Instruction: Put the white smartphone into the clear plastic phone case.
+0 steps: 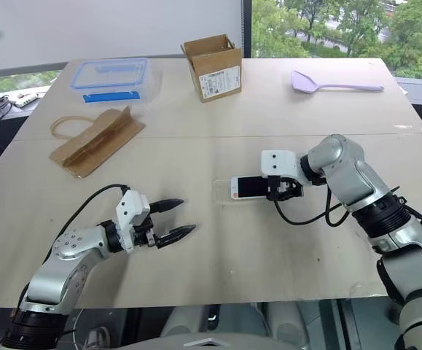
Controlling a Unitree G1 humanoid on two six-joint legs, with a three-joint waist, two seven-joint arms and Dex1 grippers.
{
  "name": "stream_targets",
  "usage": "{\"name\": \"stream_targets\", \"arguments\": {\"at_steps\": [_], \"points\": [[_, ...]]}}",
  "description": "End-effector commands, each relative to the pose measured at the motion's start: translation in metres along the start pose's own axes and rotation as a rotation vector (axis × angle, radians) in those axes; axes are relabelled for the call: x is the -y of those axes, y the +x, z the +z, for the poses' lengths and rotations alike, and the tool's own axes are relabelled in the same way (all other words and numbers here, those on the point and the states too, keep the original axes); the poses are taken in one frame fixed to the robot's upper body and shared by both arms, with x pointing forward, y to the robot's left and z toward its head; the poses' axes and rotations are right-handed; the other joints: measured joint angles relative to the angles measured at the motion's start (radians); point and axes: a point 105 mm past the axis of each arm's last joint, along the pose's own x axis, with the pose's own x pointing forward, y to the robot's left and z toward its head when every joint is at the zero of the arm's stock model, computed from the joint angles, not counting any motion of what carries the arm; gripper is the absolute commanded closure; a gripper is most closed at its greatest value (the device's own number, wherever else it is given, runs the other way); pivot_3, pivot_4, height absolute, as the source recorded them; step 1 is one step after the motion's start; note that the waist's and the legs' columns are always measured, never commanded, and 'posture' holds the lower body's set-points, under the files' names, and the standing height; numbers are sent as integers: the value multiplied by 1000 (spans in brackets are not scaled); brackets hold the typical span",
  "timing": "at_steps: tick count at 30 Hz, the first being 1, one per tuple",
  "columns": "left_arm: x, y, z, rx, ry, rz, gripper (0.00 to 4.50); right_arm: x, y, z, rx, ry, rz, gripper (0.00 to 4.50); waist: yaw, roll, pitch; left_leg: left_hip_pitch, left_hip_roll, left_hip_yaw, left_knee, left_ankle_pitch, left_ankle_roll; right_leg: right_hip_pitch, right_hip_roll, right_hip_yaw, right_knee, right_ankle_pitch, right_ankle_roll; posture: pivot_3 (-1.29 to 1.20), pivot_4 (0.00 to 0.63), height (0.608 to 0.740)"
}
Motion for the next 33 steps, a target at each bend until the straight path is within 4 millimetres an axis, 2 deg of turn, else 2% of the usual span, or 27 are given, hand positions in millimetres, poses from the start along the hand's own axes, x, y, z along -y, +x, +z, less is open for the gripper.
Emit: {"name": "stream_targets", "arguments": {"at_steps": [1,21,22,23,26,31,32,33], "points": [[-2,1,8,25,30,1,542,-2,-3,5,-4,-36,0,1625,0,0,0,0,0,0,0,0,0,0,0,0,0,0,0,0,150,740],[-2,2,11,26,42,3,542,-8,3,2,-45,-82,38,1625,0,0,0,0,0,0,0,0,0,0,0,0,0,0,0,0,150,740],[-2,2,11,26,42,3,471,-8,3,3,-42,-80,37,667,0,0,0,0,0,0,0,0,0,0,0,0,0,0,0,0,150,740],[-2,3,11,27,42,3,471,-7,3,4,-35,-80,32,263,0,0,0,0,0,0,0,0,0,0,0,0,0,0,0,0,150,740],[-1,3,11,29,42,3,471,-3,-2,9,-9,-81,-4,263,0,0,0,0,0,0,0,0,0,0,0,0,0,0,0,0,150,740],[-2,4,13,36,44,6,471,0,-25,29,110,-20,-27,263,0,0,0,0,0,0,0,0,0,0,0,0,0,0,0,0,150,740],[-2,5,13,37,44,6,471,-1,-28,31,123,-11,-31,793,0,0,0,0,0,0,0,0,0,0,0,0,0,0,0,0,150,740],[-2,5,13,40,44,6,471,-1,-32,32,138,3,-31,1061,1,0,0,0,0,0,0,0,0,0,0,0,0,0,0,0,150,740]]}}
